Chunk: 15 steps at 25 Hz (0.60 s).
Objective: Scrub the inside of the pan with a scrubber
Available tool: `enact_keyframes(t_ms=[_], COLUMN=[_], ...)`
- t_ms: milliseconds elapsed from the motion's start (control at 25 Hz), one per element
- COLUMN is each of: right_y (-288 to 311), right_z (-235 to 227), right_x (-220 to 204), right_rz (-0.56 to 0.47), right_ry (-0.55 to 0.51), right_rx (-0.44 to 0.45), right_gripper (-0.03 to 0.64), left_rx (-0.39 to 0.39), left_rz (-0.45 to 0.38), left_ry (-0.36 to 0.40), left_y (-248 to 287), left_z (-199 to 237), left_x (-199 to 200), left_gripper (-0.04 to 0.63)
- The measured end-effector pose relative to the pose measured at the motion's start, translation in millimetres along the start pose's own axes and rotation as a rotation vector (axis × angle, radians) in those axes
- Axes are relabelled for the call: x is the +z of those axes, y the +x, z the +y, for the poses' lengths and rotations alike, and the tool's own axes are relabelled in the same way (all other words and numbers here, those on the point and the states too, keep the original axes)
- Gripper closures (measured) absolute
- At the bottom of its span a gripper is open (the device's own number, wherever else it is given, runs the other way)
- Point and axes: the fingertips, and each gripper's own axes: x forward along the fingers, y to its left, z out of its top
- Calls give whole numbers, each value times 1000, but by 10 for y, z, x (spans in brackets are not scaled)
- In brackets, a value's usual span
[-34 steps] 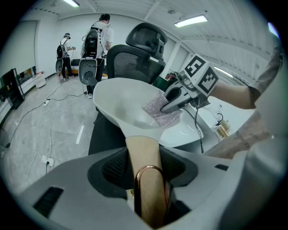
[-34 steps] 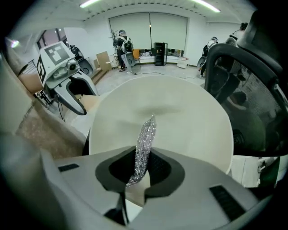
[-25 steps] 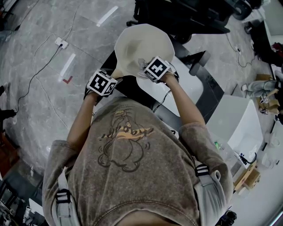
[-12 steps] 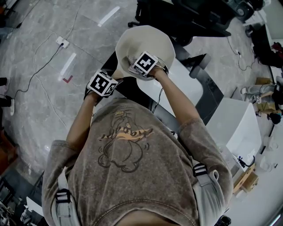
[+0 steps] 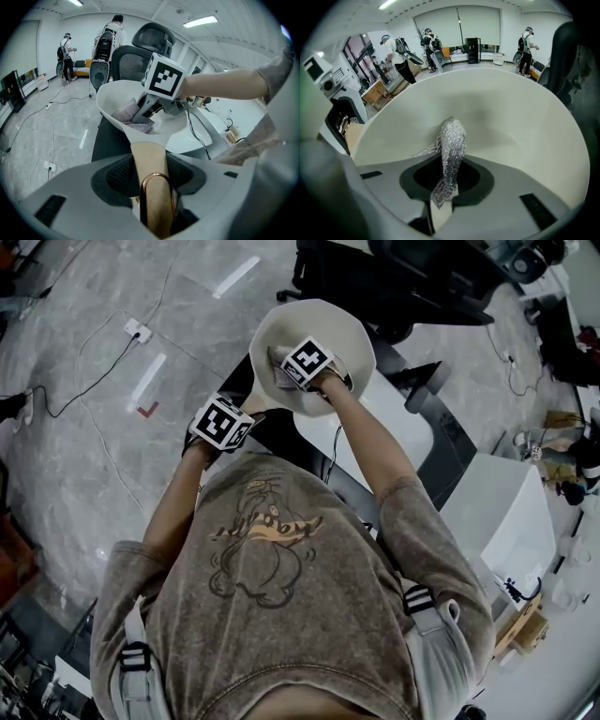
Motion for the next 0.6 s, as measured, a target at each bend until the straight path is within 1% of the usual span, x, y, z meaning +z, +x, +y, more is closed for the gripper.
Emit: enact_keyframes(t_ms=[120, 320, 600], right_y=[13, 25, -3], right_z=[-65, -225, -474], right_x=[72, 189, 267], right_rz=[-7, -24, -77], right_ry=[-3, -22, 7], right_rx=[-3, -66, -144], right_gripper=[551, 551, 551], left_rx=[-1, -1, 2], left_rz=[2, 5, 4], left_ry=[-1, -7, -11], left_y=[-2, 11, 17], left_z=[1, -4, -3], left_x=[0, 2, 5], left_gripper=[367, 367, 367])
